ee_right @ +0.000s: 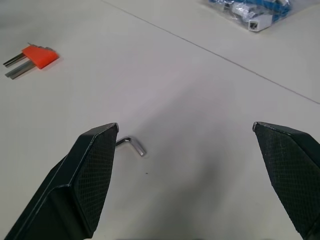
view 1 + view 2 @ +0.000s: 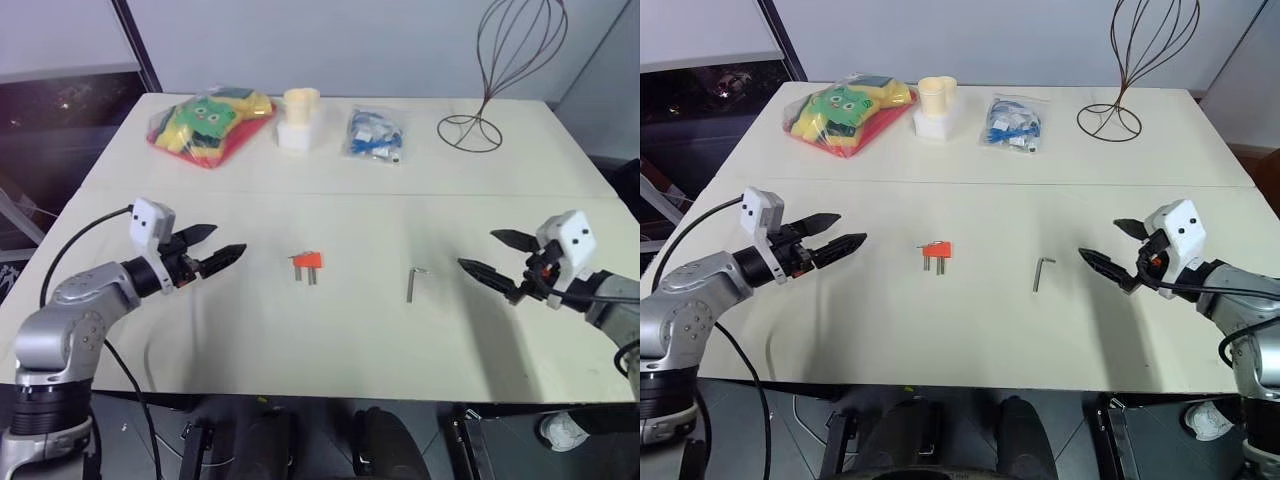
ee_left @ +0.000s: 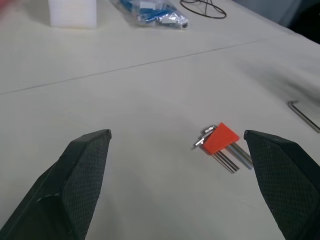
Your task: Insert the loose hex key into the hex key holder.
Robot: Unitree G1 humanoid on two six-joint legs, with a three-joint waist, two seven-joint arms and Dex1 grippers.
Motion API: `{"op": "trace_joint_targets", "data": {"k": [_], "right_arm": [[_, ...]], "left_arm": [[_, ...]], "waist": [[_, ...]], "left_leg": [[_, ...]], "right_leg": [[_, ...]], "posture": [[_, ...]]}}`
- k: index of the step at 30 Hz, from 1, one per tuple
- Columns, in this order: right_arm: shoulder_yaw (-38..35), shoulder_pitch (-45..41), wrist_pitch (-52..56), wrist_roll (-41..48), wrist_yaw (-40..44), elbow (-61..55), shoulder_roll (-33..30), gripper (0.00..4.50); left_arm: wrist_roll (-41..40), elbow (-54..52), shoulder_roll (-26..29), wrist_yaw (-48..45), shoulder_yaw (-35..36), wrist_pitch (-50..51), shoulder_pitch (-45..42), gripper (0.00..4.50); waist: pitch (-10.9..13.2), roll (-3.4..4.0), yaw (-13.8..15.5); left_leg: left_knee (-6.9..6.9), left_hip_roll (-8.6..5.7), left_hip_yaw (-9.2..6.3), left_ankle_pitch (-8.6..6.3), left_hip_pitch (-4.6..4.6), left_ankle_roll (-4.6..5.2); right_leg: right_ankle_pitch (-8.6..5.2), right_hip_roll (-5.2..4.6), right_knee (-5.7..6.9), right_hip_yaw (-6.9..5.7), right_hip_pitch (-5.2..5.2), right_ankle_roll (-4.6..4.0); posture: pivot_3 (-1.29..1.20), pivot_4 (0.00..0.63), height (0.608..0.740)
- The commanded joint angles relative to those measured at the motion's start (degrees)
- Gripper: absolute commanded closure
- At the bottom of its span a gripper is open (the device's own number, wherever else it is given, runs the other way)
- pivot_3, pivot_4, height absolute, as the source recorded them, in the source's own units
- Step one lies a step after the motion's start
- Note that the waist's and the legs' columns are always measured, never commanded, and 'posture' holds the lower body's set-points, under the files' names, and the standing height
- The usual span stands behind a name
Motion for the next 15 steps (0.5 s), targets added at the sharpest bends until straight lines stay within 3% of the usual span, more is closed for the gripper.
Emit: {"op": "trace_joint_targets", "data": {"k": [1,15], "right_arm": [[-0.77,-0.68,-1.55,-0.11,-0.18,-0.29,0.26,0.00],[-0.35,-0.74,-2.66,-0.72,-0.62,0.31,1.11,0.00]], "left_arm": [[-1.16,-1.36,0.04,0.66,2.11,-0.44,-0.43,0.05],[-0.53,-0.04,0.13,2.06,2.28,-1.50,-0.92,0.05]], "waist": [[0.00,0.00,0.01],[0.00,0.00,0.00]], "left_leg": [[0.00,0.00,0.00,0.00,0.00,0.00],[0.00,0.00,0.00,0.00,0.00,0.00]], "right_leg": [[0.00,0.00,0.00,0.00,0.00,0.00],[0.00,0.00,0.00,0.00,0.00,0.00]], "posture": [[0.00,0.150,0.740],[0.00,0.150,0.740]]}}
